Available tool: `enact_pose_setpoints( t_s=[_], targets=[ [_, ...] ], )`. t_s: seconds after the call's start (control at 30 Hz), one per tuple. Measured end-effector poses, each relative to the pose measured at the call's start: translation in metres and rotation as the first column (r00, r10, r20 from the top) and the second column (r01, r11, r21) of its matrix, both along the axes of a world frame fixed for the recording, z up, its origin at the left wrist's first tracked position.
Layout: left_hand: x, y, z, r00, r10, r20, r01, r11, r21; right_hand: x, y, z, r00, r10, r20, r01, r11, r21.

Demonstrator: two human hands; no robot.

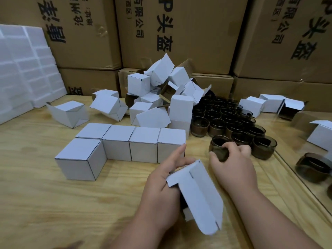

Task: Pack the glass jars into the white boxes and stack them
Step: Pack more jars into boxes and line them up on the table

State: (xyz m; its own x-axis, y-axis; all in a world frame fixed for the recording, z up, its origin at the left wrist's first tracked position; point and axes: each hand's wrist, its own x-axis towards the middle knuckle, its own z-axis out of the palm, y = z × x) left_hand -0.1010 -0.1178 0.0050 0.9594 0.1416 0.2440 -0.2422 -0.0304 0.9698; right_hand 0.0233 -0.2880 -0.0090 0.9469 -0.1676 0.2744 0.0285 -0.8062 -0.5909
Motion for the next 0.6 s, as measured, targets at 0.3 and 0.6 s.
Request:
enact_pose_setpoints(
  t_s=[0.3, 0.6],
  targets=[
    [-0.004, -0.008, -0.005, 0.938, 0.337, -0.076, -0.343, 0.935, -0.093, -0.027, -0.007, 0.004, 0.988, 0.094, 0.121, -0.128, 0.939, 0.318],
    [-0.012, -0.02, 0.001, 0.951, 0.297, -0.084, -0.245, 0.893, 0.378, -0.071, 0.005, -0.004, 0.985, 0.062, 0.163, -0.159, 0.699, 0.697]
  ],
)
